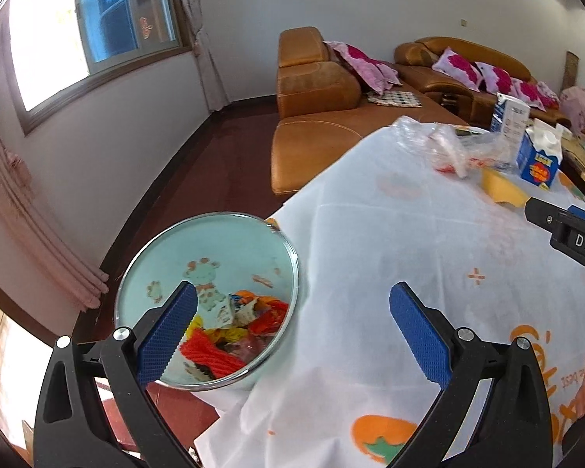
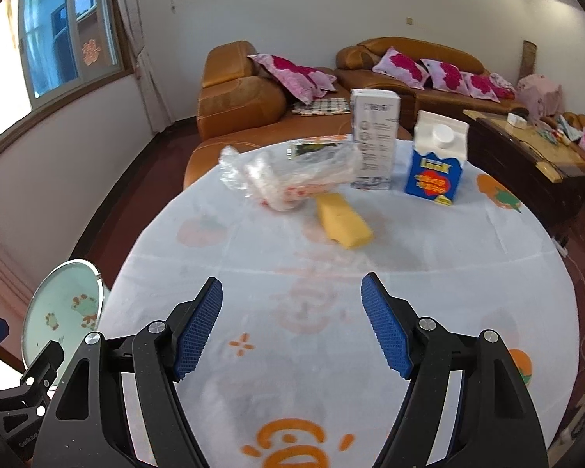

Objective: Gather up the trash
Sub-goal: 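Move both open tools back toward the clear plastic bag and yellow sponge, then grasp the clear plastic bag with the left tool while the right tool grasps the yellow sponge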

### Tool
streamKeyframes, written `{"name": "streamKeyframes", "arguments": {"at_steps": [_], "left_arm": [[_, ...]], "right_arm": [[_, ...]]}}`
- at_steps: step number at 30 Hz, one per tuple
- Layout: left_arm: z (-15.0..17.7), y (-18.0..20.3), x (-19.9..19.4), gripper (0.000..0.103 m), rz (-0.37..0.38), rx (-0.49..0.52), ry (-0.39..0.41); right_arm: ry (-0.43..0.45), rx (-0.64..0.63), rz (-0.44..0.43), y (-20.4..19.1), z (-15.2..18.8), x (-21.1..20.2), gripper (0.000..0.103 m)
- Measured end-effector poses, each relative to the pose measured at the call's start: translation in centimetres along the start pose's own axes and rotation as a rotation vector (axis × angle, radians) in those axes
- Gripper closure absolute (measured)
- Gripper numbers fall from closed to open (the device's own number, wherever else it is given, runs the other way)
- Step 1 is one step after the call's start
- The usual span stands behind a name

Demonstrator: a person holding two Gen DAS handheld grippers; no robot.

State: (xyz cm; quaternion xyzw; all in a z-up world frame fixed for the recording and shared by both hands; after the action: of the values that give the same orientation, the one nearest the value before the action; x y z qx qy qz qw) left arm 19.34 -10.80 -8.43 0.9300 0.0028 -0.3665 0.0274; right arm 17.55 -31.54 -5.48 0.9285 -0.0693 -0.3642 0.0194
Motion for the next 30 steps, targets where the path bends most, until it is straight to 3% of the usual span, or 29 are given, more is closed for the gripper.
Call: {"name": "streamKeyframes", "arguments": {"at_steps": [9,12,16,25,26,27,29,30], "left_arm": [[0.8,3.4,1.9,0.006,0.011,0.072,-0.042],[0.7,3.9,2.6,0.006,0.007,0.092,-0.047],[0.0,4.6,3.8,0.007,0.012,0.095,-0.055],[-3.4,7.6,5.4,0.007,0.085,0.092,-0.011],[-3.9,8.1,5.8,0.007,0.095,0.086,-0.011],[-4.5,8.7,6.2,0.007,0.108,0.078,-0.010],[-5.4,9.9,6.7,0.007,0.126,0.078,0.000],[-5.8,10.6,7.0,0.007,0.131,0.082,0.008]], "right_arm": [[-0.051,0.012,0.038,5.1,1.7,2.0,0.030],[-0.076,0.047,0.043,7.9,2.1,3.1,0.042],[-0.079,0.066,0.011,10.3,0.8,5.3,0.050],[-0.131,-0.019,-0.180,7.9,-2.7,11.6,0.050],[-0.143,-0.034,-0.203,7.6,-2.7,12.3,0.052],[-0.154,-0.043,-0.209,7.5,-2.6,12.7,0.065],[-0.140,-0.026,-0.265,7.8,-2.3,12.5,0.081],[-0.131,-0.020,-0.268,8.0,-2.2,12.1,0.081]]}}
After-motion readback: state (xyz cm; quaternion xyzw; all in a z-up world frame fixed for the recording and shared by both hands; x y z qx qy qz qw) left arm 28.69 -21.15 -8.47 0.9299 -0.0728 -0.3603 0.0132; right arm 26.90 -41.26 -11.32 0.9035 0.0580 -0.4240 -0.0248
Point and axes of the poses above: each gripper's, at about its wrist camera, not at the fingertips, and x roughly the way its jaws point, y to its right, z to its underside, the point moved 3 cm from there along x, roughly the way its jaws point, and after that the axes turned 14 degrees about -x, right-handed, at the moved point
